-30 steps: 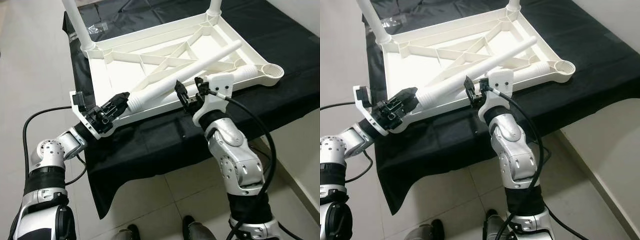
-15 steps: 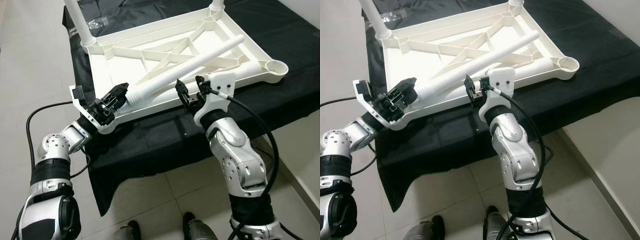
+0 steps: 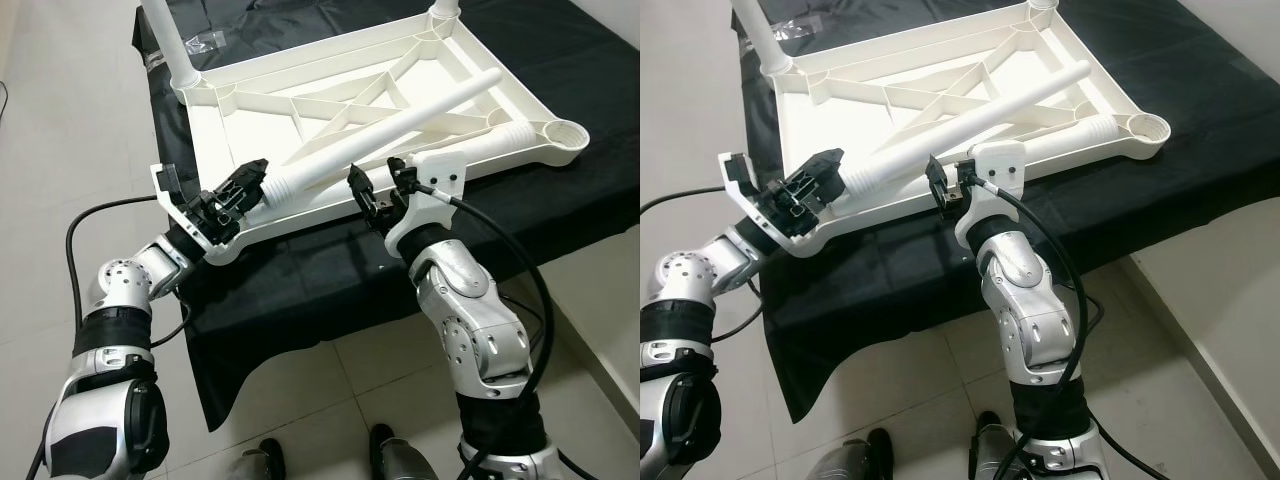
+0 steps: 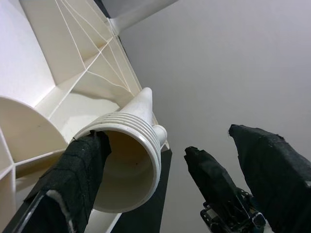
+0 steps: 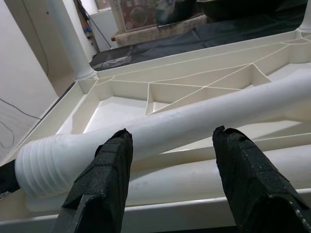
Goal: Building children table
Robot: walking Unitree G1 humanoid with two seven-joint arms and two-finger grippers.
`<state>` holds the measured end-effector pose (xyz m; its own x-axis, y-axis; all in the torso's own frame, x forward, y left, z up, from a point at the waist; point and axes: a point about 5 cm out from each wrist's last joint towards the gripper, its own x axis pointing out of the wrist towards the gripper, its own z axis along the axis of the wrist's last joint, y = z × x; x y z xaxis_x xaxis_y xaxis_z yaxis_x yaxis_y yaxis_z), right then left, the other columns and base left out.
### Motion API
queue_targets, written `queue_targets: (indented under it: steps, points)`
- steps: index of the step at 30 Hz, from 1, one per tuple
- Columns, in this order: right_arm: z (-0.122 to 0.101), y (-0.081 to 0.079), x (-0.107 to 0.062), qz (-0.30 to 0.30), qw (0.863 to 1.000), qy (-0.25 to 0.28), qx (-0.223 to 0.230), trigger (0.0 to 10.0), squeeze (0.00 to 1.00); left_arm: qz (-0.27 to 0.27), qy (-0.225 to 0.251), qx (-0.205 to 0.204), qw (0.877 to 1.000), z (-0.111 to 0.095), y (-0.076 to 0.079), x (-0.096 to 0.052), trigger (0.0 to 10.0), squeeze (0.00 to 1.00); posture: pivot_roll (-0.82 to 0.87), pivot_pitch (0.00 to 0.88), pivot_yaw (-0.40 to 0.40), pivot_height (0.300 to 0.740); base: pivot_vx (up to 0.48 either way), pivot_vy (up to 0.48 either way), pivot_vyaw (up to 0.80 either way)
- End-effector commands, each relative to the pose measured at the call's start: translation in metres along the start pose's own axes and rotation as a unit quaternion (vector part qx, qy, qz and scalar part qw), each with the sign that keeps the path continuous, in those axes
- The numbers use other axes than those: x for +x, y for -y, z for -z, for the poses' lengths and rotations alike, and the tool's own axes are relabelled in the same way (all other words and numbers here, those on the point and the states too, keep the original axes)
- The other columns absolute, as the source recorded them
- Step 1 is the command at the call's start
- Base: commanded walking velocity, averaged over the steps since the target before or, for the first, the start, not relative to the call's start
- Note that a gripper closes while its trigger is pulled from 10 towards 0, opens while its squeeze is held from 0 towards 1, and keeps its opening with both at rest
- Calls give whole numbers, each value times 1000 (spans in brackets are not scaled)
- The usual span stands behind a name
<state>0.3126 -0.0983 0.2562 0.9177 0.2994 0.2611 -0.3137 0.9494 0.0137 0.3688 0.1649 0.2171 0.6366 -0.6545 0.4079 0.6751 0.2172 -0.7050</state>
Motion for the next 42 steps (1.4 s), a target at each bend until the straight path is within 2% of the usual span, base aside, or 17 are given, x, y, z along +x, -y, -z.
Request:
queue_targets:
  steps: [1,4,14,20,26,28,32,42]
  points:
    - [3,-4,-4,-5,1000,-6,6,10000,0,-9,-21,-19,1000,14,-6,1,10000,0,-75,331,82,740,0,0,0]
    - [4,-3,-4,-5,1000,-7,6,10000,0,4,-24,-19,1000,14,-1,7,10000,0,-68,327,81,740,0,0,0]
    - [5,-5,-2,-5,1000,-7,10,10000,0,13,-32,-8,999,9,6,14,10000,0,-46,324,85,740,0,0,0]
    - [6,-5,-2,-4,1000,-8,11,10000,0,6,-37,-3,999,8,6,15,10000,0,-43,324,87,740,0,0,0]
    - [8,-6,-2,-3,1000,-8,12,10000,0,-5,-58,18,998,2,12,17,10000,0,-23,323,88,740,0,0,0]
    - [8,-6,-2,-3,1000,-8,14,10000,0,-3,-67,31,997,-2,18,15,10000,0,-21,324,92,740,0,0,0]
    - [10,-5,-2,-2,1000,-9,16,10000,0,0,-59,34,998,-7,23,14,10000,0,-8,323,87,740,0,0,0]
    - [8,-2,-2,2,1000,-7,10,10000,0,-20,-48,19,998,3,9,14,10000,0,-32,324,92,740,0,0,0]
